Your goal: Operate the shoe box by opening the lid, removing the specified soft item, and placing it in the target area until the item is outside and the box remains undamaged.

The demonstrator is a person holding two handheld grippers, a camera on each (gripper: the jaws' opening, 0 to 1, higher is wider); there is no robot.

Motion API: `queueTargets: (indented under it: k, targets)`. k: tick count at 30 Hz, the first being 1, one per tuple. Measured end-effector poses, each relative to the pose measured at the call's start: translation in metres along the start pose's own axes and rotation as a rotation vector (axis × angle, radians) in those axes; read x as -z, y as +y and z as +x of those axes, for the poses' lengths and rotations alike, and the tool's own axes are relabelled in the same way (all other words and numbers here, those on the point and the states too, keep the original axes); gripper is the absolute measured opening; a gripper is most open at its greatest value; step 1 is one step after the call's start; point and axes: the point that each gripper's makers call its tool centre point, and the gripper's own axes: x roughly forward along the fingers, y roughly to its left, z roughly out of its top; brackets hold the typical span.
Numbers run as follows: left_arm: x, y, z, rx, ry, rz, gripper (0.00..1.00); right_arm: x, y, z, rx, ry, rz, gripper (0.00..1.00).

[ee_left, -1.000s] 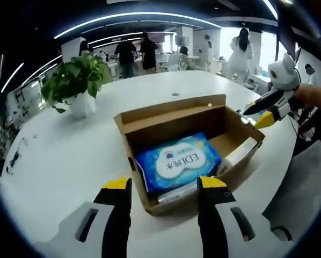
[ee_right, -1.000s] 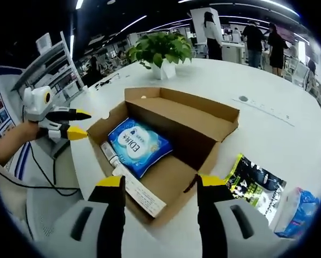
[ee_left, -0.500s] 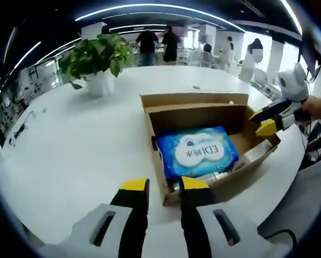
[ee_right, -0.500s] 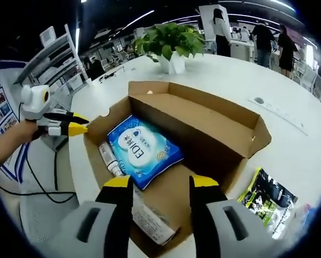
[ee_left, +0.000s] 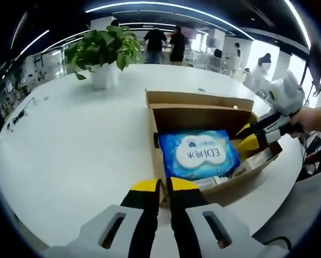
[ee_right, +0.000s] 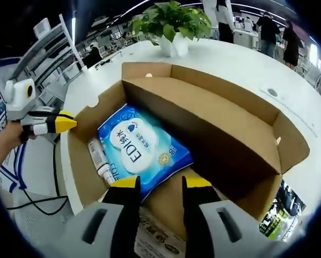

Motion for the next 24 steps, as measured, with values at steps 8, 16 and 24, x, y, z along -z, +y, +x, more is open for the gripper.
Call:
queueTargets:
  k: [8, 16, 24]
  targets:
    - [0.000, 0.000, 0.001, -0.011, -0.007, -0.013, 0.03, 0.013, 0.004, 0.021, 0.015, 0.091, 0.019, 0.17]
    - [0.000, 0.000, 0.001, -0.016, -0.009, -0.012, 0.03, 0.011, 0.003, 0.020, 0.025, 0.099, -0.057, 0.04]
    - [0.000, 0.000, 0.001, -0.020, 0.002, -0.005, 0.02, 0.011, 0.002, 0.017, 0.034, 0.101, -0.084, 0.00]
